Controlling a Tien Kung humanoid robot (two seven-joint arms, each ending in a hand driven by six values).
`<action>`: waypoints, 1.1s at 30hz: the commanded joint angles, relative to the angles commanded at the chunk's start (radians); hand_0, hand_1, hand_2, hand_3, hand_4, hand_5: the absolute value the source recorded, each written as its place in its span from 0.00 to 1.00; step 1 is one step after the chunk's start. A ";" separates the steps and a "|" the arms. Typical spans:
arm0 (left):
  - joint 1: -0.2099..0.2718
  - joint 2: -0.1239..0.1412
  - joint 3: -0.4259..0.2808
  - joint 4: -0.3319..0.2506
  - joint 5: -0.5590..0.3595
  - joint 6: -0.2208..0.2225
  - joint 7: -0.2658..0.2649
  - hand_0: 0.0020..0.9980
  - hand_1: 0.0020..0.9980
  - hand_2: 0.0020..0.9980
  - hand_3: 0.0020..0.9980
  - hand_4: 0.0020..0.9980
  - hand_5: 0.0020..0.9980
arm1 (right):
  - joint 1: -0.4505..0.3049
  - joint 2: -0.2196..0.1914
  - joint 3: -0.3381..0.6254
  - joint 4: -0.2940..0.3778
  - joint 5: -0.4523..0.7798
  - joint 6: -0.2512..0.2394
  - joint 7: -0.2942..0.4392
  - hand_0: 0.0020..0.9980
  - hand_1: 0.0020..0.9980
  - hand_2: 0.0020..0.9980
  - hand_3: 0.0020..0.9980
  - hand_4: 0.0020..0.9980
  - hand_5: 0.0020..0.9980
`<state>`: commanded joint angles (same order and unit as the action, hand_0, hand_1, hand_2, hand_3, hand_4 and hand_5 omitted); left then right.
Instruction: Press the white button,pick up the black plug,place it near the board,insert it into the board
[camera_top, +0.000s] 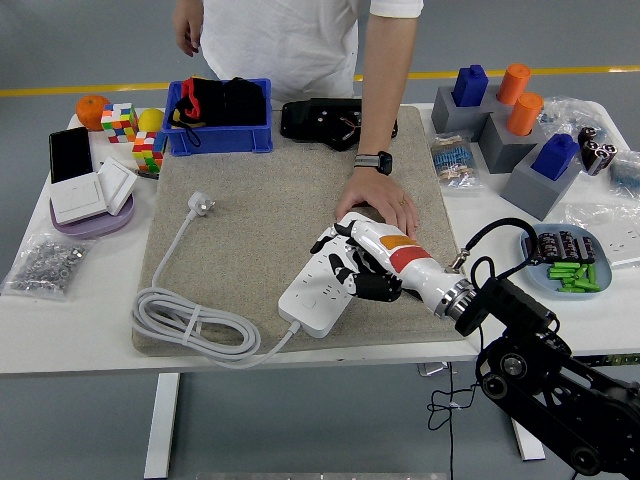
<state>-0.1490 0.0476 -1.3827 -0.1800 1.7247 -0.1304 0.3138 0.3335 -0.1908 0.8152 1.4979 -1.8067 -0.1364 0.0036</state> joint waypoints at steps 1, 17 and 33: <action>-0.005 0.001 0.002 0.000 -0.004 0.001 0.000 0.69 0.64 0.61 0.64 0.54 0.18 | -0.005 -0.001 0.014 0.000 0.004 -0.003 0.008 0.42 0.36 0.36 0.66 0.81 0.18; 0.001 0.000 0.009 0.000 0.006 -0.004 -0.001 0.69 0.64 0.61 0.64 0.54 0.17 | -0.161 -0.006 0.176 -0.032 -0.008 -0.049 0.045 0.80 0.77 0.74 0.80 1.00 0.36; 0.001 -0.003 0.003 0.000 0.001 -0.001 -0.002 0.69 0.64 0.61 0.64 0.55 0.18 | -0.189 0.009 0.195 -0.170 -0.018 -0.107 0.068 0.79 0.75 0.70 0.76 1.00 0.36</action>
<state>-0.1481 0.0445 -1.3798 -0.1800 1.7260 -0.1313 0.3120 0.1445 -0.1822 1.0099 1.3283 -1.8242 -0.2429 0.0717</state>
